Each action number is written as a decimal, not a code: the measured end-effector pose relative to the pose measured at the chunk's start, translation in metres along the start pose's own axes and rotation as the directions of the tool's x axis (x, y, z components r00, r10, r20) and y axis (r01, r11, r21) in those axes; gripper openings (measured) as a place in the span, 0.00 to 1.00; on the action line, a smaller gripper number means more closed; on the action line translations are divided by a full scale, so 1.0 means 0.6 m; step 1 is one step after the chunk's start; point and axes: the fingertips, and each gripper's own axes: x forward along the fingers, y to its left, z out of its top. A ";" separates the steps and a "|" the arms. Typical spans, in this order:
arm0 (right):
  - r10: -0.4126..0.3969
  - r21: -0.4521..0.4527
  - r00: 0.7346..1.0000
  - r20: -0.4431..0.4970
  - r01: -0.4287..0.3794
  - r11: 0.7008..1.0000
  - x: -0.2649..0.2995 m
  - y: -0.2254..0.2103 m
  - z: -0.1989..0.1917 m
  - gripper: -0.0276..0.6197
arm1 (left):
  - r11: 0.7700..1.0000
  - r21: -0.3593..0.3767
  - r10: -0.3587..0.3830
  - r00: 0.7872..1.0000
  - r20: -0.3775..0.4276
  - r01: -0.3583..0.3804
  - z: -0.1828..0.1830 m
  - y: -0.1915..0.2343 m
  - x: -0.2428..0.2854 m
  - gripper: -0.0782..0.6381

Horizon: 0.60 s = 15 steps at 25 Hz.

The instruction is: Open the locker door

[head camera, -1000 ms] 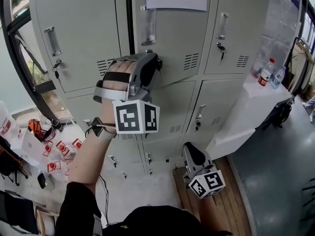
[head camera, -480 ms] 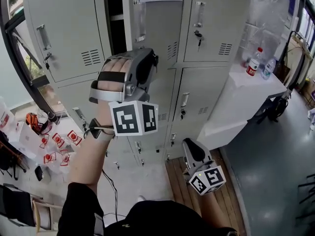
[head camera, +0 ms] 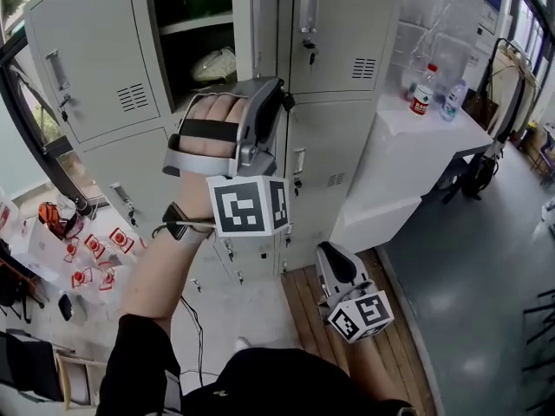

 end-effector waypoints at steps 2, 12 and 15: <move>-0.014 0.002 1.000 -0.001 0.014 1.000 -0.012 -0.007 -0.001 0.12 | 1.000 -0.002 -0.004 1.000 0.012 0.004 0.018 -0.005 0.005 0.22; -0.061 0.015 0.998 -0.004 0.061 0.998 -0.037 -0.033 -0.003 0.12 | 0.999 -0.042 0.038 0.988 0.147 -0.032 0.093 -0.002 -0.014 0.23; -0.048 0.017 0.999 -0.007 0.048 0.999 -0.025 -0.026 -0.007 0.12 | 0.998 -0.048 0.044 0.985 0.168 -0.037 0.087 0.002 -0.022 0.23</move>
